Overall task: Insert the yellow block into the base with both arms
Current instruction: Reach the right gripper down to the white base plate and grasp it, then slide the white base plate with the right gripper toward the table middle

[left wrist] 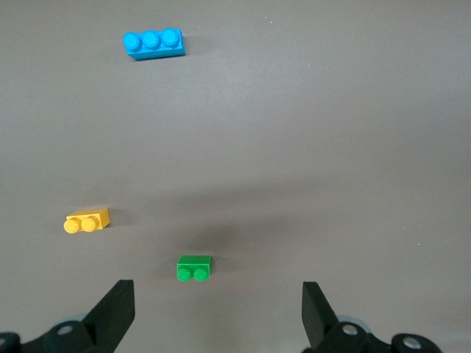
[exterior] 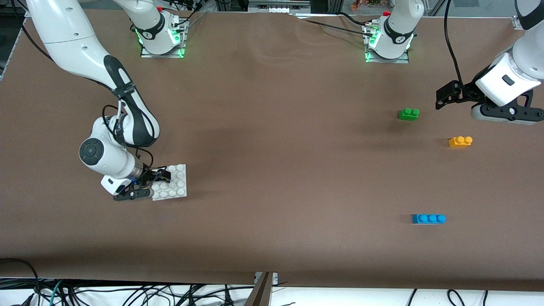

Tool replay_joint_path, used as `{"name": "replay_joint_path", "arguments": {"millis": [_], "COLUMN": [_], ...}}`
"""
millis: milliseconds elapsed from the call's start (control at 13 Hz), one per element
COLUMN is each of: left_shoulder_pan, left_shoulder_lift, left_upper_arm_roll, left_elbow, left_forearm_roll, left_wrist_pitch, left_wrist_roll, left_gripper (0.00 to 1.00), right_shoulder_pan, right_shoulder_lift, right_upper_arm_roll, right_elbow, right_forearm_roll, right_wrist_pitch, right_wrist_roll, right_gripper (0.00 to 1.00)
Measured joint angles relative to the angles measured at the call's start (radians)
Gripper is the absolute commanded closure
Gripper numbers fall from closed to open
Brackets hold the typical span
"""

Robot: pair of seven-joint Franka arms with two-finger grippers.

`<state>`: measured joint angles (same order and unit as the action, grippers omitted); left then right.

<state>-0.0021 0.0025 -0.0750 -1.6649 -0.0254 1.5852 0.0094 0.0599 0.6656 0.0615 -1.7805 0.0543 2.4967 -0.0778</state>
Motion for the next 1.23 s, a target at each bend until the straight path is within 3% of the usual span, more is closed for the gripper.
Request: {"name": "replay_joint_path", "arguments": {"millis": [537,920,1227], "left_shoulder_pan": [0.000,0.000,0.000], "left_shoulder_lift": [0.000,0.000,0.000], "left_upper_arm_roll": [0.000,0.000,0.000], "left_elbow": [0.000,0.000,0.000], "left_forearm_roll": [0.000,0.000,0.000], "left_wrist_pitch": [0.000,0.000,0.000], "left_wrist_roll": [0.000,0.000,0.000], "left_gripper": [0.00,0.00,0.00], "right_shoulder_pan": [0.000,0.000,0.002], "right_shoulder_lift": [0.002,0.009,0.011], "right_upper_arm_roll": [-0.002,-0.001,0.001], "right_elbow": [0.000,0.000,0.001], "right_forearm_roll": [0.000,0.002,0.015], "right_wrist_pitch": [0.007,0.020,0.025], "right_wrist_roll": [0.000,-0.001,-0.001], "right_gripper": [0.05,0.30,0.34]}}
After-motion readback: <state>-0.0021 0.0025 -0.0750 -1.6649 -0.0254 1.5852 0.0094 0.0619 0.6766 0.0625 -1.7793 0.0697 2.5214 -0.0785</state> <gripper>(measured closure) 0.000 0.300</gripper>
